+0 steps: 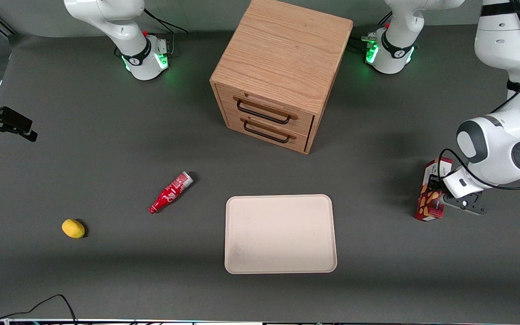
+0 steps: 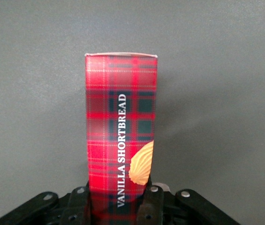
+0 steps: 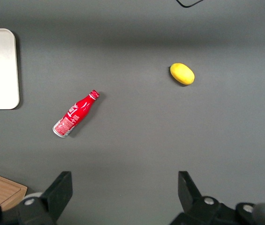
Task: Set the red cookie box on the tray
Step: 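Lower the open left gripper around the cookie box and close it, then lift the cookie box upright with the left gripper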
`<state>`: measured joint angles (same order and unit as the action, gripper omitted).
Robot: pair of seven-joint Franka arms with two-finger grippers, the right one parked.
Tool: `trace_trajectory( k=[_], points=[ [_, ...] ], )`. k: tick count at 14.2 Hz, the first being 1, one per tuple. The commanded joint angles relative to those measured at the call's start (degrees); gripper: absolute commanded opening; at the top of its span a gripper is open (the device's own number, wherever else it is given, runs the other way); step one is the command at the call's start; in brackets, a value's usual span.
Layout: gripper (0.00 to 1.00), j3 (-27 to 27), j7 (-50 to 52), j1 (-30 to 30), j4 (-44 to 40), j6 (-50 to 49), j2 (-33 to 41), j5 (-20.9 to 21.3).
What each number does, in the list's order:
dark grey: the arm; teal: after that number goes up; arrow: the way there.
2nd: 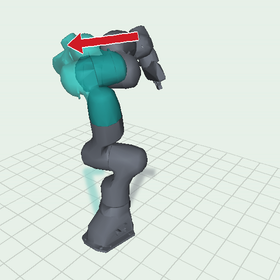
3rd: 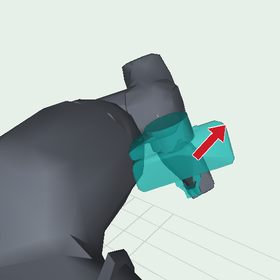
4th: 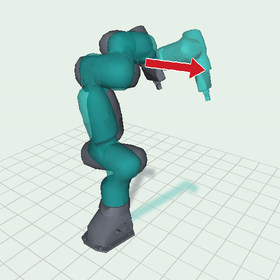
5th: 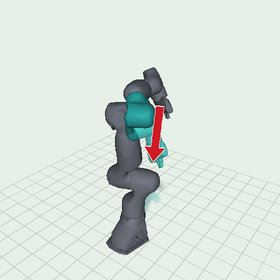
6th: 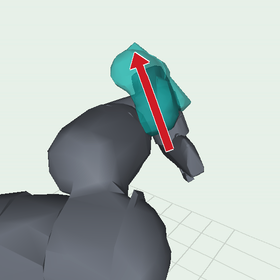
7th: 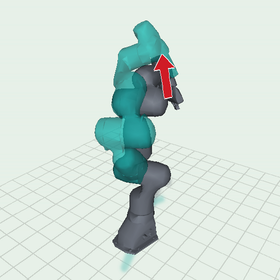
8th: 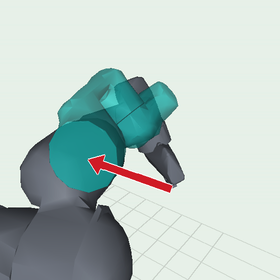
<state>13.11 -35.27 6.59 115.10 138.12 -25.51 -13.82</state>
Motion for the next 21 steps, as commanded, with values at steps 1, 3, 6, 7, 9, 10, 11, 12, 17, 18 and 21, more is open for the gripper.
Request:
trace_trajectory(
  k=[1,3,6,7,9,10,11,12,17,18,21],
  points=[
    [0.00,0.60,-1.38,2.02,1.00,-1.01,3.79,-1.12],
    [0.00,0.78,-0.94,2.11,-0.48,-5.55,6.42,-0.07],
    [0.00,1.04,0.81,2.03,-12.05,-22.83,7.40,5.98],
    [0.00,1.04,1.86,2.03,-16.88,-28.82,7.40,6.87],
    [0.00,1.04,3.27,2.11,-25.67,-39.37,7.40,8.46],
    [0.00,0.96,4.24,2.11,-29.46,-43.43,7.32,8.55],
    [0.00,0.87,4.51,2.20,-32.80,-46.95,7.32,8.55],
    [0.00,0.69,4.69,2.38,-36.49,-50.20,7.23,8.64],
    [0.00,-0.27,10.91,5.27,-45.31,-56.03,5.56,8.11],
    [0.00,-1.41,13.62,5.71,-46.80,-55.95,4.95,8.11],
    [0.00,-9.65,27.39,5.80,-52.07,-54.90,-0.13,8.11]
  ],
)
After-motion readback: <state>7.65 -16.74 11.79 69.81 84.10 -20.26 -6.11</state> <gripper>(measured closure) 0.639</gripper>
